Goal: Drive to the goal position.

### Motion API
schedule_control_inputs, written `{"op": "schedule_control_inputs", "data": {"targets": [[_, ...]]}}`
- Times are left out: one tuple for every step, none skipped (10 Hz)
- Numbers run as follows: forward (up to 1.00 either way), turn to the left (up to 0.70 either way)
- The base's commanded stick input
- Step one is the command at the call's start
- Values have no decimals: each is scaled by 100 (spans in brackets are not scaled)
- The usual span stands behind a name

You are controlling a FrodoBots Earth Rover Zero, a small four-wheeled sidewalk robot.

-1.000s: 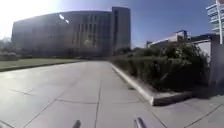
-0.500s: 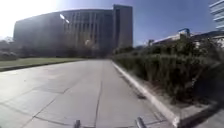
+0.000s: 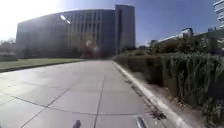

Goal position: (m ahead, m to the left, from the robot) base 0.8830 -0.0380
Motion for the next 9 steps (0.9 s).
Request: {"op": "schedule_control_inputs", "data": {"targets": [[100,0],[100,0],[100,0],[100,0],[100,0],[100,0],[100,0],[100,-19],[100,-40]]}}
